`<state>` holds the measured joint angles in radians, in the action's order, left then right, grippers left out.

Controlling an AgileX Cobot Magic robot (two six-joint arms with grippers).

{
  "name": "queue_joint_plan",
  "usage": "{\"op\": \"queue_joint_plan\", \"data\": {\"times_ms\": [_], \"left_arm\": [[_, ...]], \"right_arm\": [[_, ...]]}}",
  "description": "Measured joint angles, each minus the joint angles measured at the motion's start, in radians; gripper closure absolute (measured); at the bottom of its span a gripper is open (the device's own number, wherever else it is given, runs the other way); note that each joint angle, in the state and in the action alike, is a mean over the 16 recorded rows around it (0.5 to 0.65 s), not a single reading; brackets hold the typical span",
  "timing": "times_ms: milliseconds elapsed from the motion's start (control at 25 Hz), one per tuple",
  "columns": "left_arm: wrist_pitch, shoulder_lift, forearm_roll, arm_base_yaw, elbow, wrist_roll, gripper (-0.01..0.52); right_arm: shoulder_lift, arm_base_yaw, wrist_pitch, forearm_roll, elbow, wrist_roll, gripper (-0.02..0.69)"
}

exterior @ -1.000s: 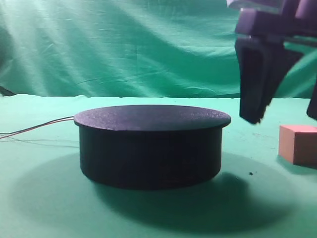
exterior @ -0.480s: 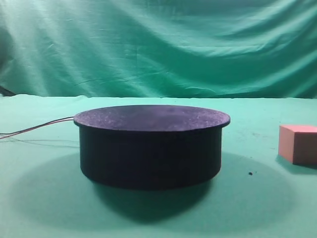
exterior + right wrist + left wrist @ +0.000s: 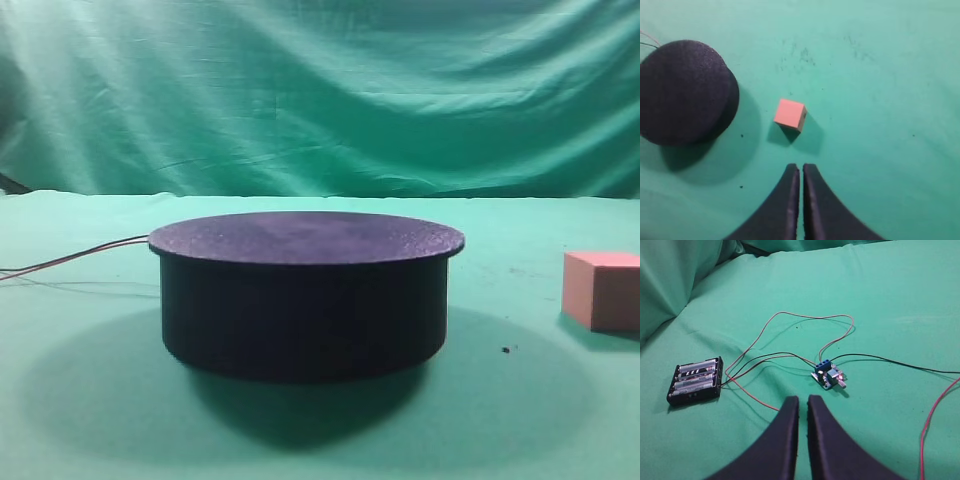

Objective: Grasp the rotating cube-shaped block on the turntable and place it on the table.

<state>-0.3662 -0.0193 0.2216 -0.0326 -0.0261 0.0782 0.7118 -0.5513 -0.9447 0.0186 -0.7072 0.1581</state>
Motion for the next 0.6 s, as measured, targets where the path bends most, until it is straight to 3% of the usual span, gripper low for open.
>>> {"op": "queue_joint_plan", "data": {"times_ms": [320,600], "left_arm": [[0.0,0.0,0.0,0.0,0.0,0.0,0.514],[0.0,0.0,0.0,0.0,0.0,0.0,0.514]], "right_arm": [[-0.075,0.097,0.151,0.009,0.059,-0.165,0.665],[-0.276,0.259,0.339,0.0,0.244,-0.226,0.665]]}}
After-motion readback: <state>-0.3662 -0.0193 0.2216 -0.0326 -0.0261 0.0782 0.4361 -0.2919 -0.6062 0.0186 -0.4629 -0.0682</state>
